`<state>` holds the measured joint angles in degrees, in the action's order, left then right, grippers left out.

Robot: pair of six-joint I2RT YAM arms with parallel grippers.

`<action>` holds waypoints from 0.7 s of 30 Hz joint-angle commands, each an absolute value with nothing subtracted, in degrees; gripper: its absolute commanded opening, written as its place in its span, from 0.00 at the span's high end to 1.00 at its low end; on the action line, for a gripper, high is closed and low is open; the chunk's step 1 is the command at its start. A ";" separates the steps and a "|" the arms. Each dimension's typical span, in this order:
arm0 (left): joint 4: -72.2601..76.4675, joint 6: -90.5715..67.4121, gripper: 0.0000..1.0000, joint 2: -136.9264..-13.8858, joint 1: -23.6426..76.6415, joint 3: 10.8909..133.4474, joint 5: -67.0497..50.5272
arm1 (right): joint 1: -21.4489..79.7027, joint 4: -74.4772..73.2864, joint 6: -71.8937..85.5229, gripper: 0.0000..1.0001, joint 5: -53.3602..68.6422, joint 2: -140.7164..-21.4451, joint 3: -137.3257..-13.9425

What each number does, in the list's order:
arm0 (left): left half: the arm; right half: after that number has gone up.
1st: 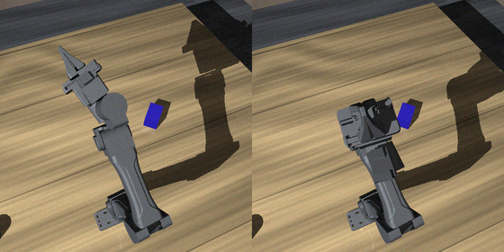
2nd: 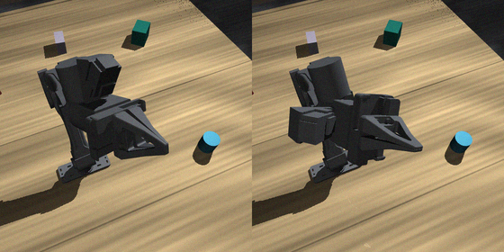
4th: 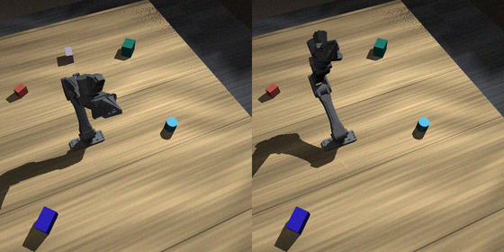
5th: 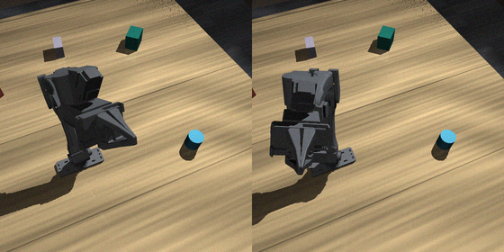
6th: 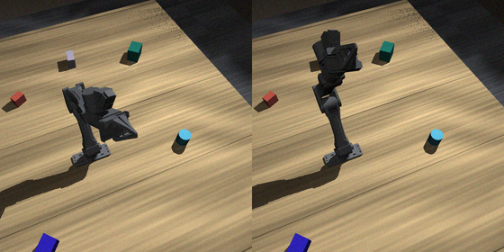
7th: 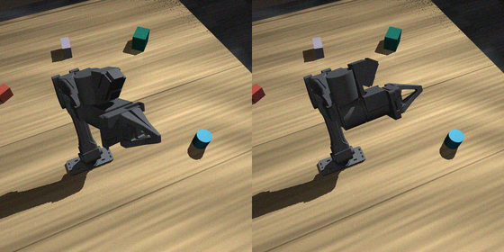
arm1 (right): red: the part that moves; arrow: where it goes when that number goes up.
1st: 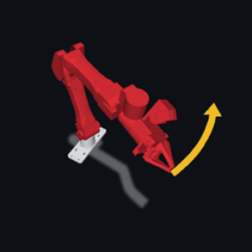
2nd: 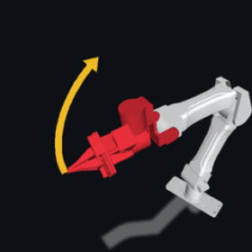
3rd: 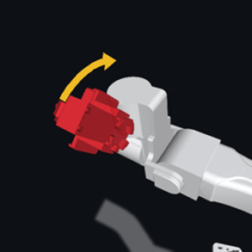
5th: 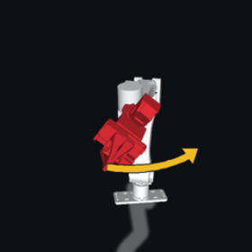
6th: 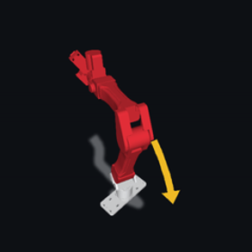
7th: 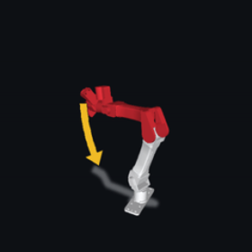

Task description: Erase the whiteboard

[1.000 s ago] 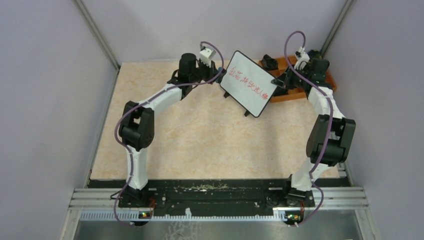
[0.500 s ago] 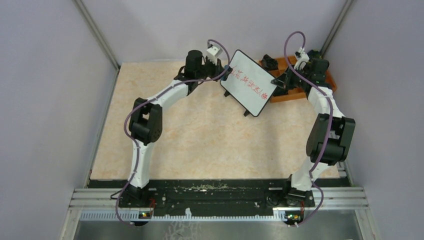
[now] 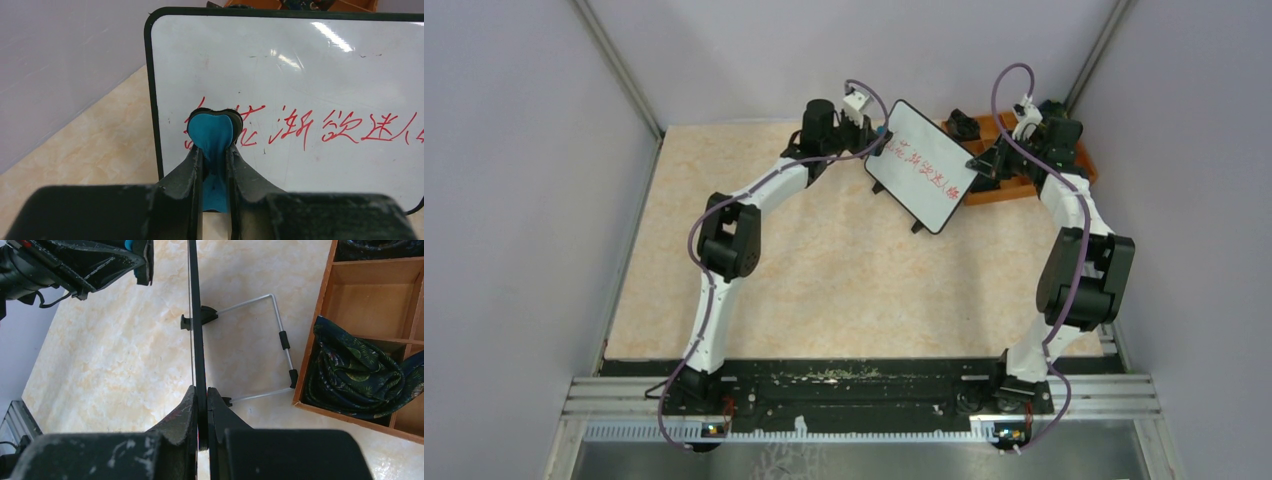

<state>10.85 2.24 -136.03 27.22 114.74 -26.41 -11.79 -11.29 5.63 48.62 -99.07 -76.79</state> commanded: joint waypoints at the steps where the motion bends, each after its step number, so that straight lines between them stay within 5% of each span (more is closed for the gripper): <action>1: 12.75 2.75 0.98 -138.15 26.99 118.38 -27.85 | -12.39 -13.31 2.59 1.00 47.21 -97.18 -76.79; 21: 13.45 3.16 0.95 -144.10 27.02 125.17 -31.56 | -12.55 -17.78 -3.11 1.00 46.87 -97.12 -76.46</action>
<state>11.60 2.85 -142.65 27.22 122.63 -29.69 -11.97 -14.85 1.45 49.25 -99.07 -76.79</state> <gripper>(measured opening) 0.212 0.037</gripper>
